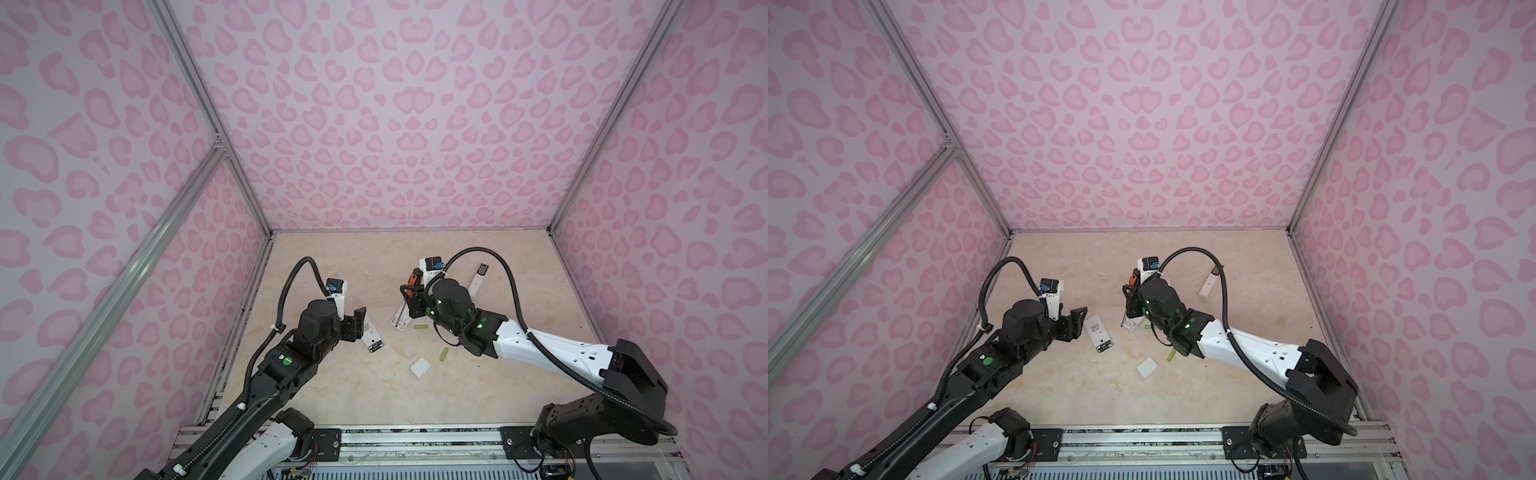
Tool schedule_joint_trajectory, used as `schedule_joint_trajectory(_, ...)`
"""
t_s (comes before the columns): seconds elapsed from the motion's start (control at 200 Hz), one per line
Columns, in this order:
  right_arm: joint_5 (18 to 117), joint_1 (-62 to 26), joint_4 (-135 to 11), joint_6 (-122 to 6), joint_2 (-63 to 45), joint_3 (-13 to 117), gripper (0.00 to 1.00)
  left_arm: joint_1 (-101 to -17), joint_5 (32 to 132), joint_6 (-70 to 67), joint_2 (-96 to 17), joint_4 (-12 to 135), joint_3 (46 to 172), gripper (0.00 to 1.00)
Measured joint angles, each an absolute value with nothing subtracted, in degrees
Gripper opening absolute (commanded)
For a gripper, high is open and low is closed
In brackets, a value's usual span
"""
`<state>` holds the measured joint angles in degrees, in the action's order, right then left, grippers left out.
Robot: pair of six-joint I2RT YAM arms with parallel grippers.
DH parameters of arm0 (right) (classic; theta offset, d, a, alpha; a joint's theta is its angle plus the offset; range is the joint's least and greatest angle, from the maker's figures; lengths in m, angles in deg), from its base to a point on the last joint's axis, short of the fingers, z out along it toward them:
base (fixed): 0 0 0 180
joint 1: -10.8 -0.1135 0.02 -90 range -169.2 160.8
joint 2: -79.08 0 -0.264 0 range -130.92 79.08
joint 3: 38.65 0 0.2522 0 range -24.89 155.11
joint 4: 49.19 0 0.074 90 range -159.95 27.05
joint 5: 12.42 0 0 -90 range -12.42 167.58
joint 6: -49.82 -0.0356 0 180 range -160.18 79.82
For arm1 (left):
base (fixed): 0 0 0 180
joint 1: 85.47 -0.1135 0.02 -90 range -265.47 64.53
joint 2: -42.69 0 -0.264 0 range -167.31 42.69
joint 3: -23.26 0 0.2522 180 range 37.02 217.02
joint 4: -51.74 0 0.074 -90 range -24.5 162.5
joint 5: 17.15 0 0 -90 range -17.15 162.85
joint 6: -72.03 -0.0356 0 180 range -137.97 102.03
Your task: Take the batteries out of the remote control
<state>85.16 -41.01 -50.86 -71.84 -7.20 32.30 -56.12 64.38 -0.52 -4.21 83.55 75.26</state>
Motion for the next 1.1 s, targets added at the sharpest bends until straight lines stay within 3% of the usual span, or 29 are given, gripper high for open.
schedule_joint_trajectory(0.205,86.1,-43.2,-46.5,-69.9,-16.2,35.2,0.00,-65.7,75.1,9.9,-11.6,83.1,70.7,0.79)
schedule_joint_trajectory(0.41,84.1,-44.0,-43.8,-69.2,-21.3,36.3,0.00,-73.1,91.1,18.8,-23.2,74.7,65.9,0.60)
schedule_joint_trajectory(0.545,83.3,-44.2,-43.1,-68.8,-22.2,36.4,0.00,-74.2,97.2,21.3,-29.1,69.2,65.6,0.59)
schedule_joint_trajectory(1.1,82.1,-44.2,-42.6,-67.8,-19.3,31.6,0.00,-69.9,97.8,21.2,-46.5,57.7,71.0,0.45)
